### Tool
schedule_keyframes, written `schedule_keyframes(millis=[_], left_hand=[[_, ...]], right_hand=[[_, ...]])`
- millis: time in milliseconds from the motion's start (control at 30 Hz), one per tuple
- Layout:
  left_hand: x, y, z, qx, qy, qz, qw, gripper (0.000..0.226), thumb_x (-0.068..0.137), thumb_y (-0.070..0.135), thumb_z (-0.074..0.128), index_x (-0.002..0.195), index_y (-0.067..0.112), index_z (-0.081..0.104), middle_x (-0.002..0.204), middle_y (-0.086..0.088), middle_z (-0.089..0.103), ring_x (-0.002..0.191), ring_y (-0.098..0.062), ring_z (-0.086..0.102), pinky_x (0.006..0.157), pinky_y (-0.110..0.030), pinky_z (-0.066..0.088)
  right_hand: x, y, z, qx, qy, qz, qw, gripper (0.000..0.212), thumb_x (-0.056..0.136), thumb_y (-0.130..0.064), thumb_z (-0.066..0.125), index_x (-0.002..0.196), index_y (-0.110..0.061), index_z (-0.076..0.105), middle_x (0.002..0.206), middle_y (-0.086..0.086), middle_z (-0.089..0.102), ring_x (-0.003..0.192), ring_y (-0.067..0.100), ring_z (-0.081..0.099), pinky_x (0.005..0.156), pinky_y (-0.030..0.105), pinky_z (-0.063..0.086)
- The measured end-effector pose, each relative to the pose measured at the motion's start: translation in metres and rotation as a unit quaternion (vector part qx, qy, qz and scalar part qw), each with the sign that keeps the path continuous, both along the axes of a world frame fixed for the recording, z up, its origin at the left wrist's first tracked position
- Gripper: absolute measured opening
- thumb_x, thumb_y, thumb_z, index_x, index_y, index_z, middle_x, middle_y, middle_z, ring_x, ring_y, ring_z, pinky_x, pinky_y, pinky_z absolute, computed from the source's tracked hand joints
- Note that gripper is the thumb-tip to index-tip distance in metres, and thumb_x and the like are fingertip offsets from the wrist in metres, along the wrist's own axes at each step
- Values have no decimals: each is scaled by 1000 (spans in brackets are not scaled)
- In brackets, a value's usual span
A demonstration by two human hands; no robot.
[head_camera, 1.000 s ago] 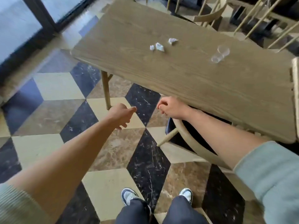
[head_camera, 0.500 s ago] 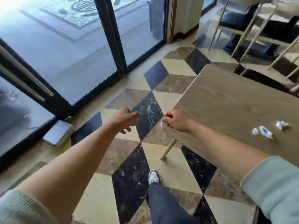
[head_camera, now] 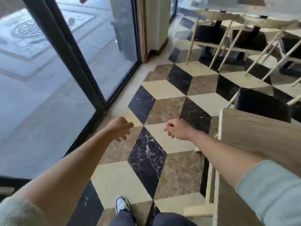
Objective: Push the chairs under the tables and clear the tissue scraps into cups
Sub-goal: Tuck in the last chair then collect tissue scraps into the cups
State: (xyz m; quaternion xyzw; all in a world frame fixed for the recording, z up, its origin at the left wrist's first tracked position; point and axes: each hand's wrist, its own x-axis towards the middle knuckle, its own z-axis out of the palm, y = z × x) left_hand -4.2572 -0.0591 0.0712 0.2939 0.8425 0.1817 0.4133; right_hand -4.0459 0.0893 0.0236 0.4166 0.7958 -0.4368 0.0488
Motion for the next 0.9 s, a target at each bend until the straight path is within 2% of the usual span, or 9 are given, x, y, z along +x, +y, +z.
schedule_keyframes(millis=[100, 167, 333, 433, 567, 700, 767, 800, 900], left_hand=[[-39, 79, 7, 22, -8, -67, 997, 21, 103, 24, 52, 92, 11, 62, 98, -12, 76, 78, -28, 76, 67, -42, 63], [-48, 127, 16, 1, -17, -124, 992, 21, 104, 28, 52, 95, 11, 62, 93, -10, 76, 78, -27, 77, 72, -45, 64], [-52, 324, 27, 4, -16, -245, 969, 28, 103, 33, 53, 89, 11, 63, 102, -16, 76, 92, -34, 75, 79, -47, 63], [-35, 440, 9, 12, -41, -266, 963, 21, 103, 32, 56, 96, 12, 59, 99, -14, 73, 88, -34, 75, 71, -43, 62], [-14, 589, -6, -12, -38, -306, 951, 25, 103, 34, 56, 108, 9, 60, 101, -19, 75, 66, -24, 71, 54, -33, 57], [26, 728, 11, -44, -56, -370, 926, 27, 105, 30, 52, 123, 11, 58, 104, -14, 74, 86, -31, 75, 68, -41, 62], [49, 787, 19, -98, -90, -417, 899, 31, 109, 25, 40, 136, 14, 51, 134, -20, 64, 121, -42, 63, 90, -47, 57], [62, 819, 24, -107, -94, -420, 896, 31, 110, 25, 39, 137, 14, 49, 141, -22, 58, 129, -45, 56, 94, -49, 54], [103, 921, 25, -55, -90, -416, 903, 24, 107, 30, 48, 118, 9, 54, 133, -25, 64, 118, -42, 64, 83, -48, 55]], right_hand=[[-21, 50, 17, 21, 29, -103, 994, 25, 99, -18, 55, 92, -1, 72, 81, 10, 75, 64, 21, 66, 68, 33, 54], [-21, 79, 26, 19, 20, -140, 990, 26, 98, -20, 54, 89, -4, 72, 78, 9, 76, 63, 18, 67, 71, 36, 56], [-15, 214, 36, 33, 27, -277, 960, 24, 97, -24, 57, 81, -16, 71, 75, 4, 76, 61, 16, 68, 72, 33, 54], [-6, 308, 20, 38, 39, -328, 943, 23, 98, -22, 56, 85, -12, 73, 78, 7, 77, 64, 21, 70, 72, 34, 56], [10, 437, 7, 33, 50, -387, 920, 23, 98, -22, 54, 81, -20, 70, 76, 3, 77, 67, 23, 72, 74, 37, 59], [39, 538, 18, 7, 55, -444, 894, 24, 99, -19, 57, 79, -20, 71, 72, 2, 74, 66, 24, 72, 66, 33, 58], [56, 577, 22, 3, 50, -458, 887, 23, 99, -19, 57, 82, -17, 72, 72, 1, 74, 63, 21, 71, 63, 31, 56], [65, 601, 23, 4, 50, -471, 881, 22, 98, -19, 57, 83, -15, 73, 72, 2, 75, 62, 21, 71, 66, 34, 57], [97, 679, 22, -2, 59, -507, 860, 22, 98, -21, 57, 85, -12, 73, 74, 4, 75, 64, 18, 70, 73, 40, 59]])
